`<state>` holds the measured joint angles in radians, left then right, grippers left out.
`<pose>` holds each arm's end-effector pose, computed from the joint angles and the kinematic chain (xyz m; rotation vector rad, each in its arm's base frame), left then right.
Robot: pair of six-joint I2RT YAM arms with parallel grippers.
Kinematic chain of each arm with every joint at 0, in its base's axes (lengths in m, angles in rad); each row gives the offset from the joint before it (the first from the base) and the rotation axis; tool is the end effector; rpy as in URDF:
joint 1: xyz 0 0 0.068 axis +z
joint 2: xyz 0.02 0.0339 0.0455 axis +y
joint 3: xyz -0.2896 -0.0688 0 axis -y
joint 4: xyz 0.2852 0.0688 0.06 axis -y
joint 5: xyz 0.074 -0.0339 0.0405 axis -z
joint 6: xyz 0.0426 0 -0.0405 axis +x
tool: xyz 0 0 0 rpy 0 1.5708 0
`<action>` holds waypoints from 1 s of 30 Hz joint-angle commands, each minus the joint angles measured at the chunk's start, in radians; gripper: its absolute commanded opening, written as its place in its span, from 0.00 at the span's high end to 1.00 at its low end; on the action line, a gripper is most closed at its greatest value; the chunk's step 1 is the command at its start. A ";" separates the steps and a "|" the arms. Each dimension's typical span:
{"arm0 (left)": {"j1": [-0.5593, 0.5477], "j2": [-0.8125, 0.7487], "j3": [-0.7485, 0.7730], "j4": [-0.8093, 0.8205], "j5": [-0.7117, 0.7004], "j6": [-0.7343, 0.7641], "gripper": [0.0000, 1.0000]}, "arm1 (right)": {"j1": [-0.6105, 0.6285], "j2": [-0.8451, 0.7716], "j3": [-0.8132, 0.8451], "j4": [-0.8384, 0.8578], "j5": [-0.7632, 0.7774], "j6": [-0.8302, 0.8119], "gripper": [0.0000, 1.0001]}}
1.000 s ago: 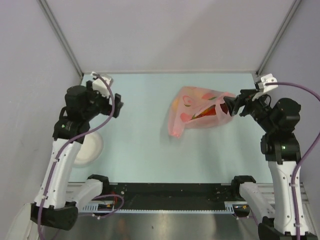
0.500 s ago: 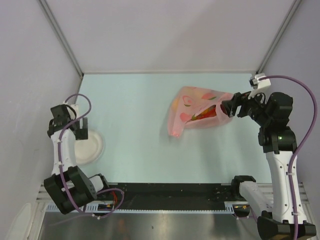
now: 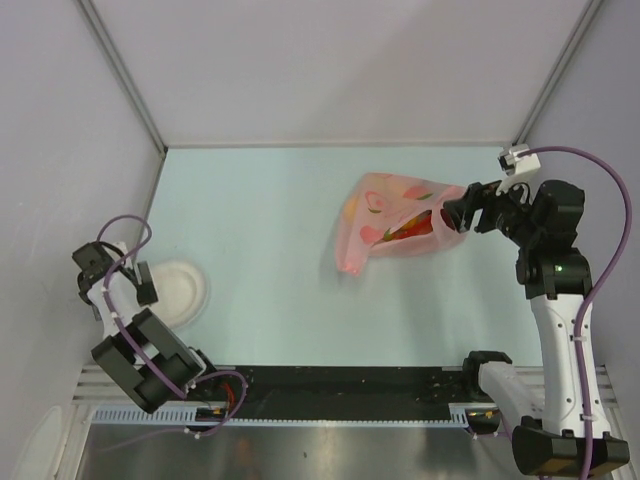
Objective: Take the fake fruits out of the plastic bag
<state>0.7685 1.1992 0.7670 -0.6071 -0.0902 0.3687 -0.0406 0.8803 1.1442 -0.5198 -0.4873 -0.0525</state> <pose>0.1828 0.1821 0.2180 -0.5682 2.6376 0.4980 0.2039 0.0117 0.4408 -0.3522 1.7778 0.3780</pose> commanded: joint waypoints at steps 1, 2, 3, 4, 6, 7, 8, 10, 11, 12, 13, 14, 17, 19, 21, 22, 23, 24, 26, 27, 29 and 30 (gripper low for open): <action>0.040 0.042 -0.040 0.072 0.076 0.018 0.11 | -0.019 -0.006 0.009 -0.002 -0.020 0.010 0.23; 0.048 0.069 -0.050 0.078 0.081 0.013 0.13 | -0.021 -0.007 0.009 -0.003 -0.022 0.010 0.23; 0.064 0.085 -0.054 0.081 0.083 0.013 0.14 | -0.025 -0.010 0.009 -0.005 -0.022 0.010 0.23; 0.069 0.098 -0.054 0.086 0.111 0.012 0.15 | -0.031 -0.010 0.009 -0.008 -0.019 0.003 0.23; 0.074 0.131 -0.057 0.090 0.135 0.016 0.18 | -0.035 -0.014 0.009 -0.019 -0.017 -0.001 0.23; 0.075 0.135 -0.057 0.098 0.170 0.019 0.19 | -0.035 -0.015 0.009 -0.026 -0.016 -0.003 0.23; 0.075 0.143 -0.060 0.102 0.184 0.030 0.24 | -0.038 -0.012 0.009 -0.028 -0.016 -0.006 0.23; 0.072 0.149 -0.057 0.107 0.220 0.029 0.34 | -0.038 -0.009 0.009 -0.029 -0.016 -0.006 0.23; 0.071 0.152 -0.051 0.110 0.246 0.029 0.38 | -0.039 -0.007 0.009 -0.029 -0.016 -0.007 0.23; 0.066 0.164 -0.046 0.110 0.259 0.027 0.41 | -0.039 -0.006 0.009 -0.029 -0.016 -0.007 0.23; 0.063 0.169 -0.041 0.112 0.270 0.026 0.47 | -0.039 -0.004 0.009 -0.029 -0.017 -0.009 0.23; 0.060 0.177 -0.035 0.110 0.296 0.029 0.51 | -0.041 0.000 0.009 -0.028 -0.017 -0.010 0.23; 0.034 0.204 -0.023 0.098 0.351 0.056 0.72 | -0.041 0.008 0.009 -0.031 -0.017 -0.018 0.23; -0.007 0.232 -0.012 0.081 0.378 0.073 0.85 | -0.041 0.011 0.008 -0.036 -0.019 -0.026 0.23; -0.075 0.259 -0.003 0.061 0.382 0.113 0.91 | -0.041 0.013 0.006 -0.039 -0.019 -0.032 0.23; -0.099 0.272 0.011 0.044 0.385 0.124 0.97 | -0.041 0.014 0.006 -0.040 -0.017 -0.036 0.23; -0.125 0.299 0.020 0.035 0.388 0.151 1.00 | -0.041 0.013 0.005 -0.042 -0.017 -0.038 0.23; -0.174 0.310 0.026 0.021 0.392 0.159 1.00 | -0.041 0.013 0.003 -0.045 -0.017 -0.041 0.23; -0.227 0.335 0.046 0.010 0.408 0.189 1.00 | -0.041 0.013 0.002 -0.049 -0.017 -0.047 0.23; -0.289 0.341 0.051 0.010 0.408 0.199 1.00 | -0.041 0.014 0.002 -0.051 -0.017 -0.049 0.23; -0.360 0.346 0.061 0.001 0.420 0.225 1.00 | -0.041 0.014 0.002 -0.054 -0.017 -0.056 0.23; -0.435 0.349 0.066 -0.019 0.435 0.237 1.00 | -0.042 0.014 0.002 -0.054 -0.016 -0.058 0.23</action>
<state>0.5098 1.5070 0.8467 -0.5320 0.3435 0.4610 -0.0772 0.8963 1.1431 -0.5724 -0.4915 -0.0875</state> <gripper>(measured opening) 0.360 0.766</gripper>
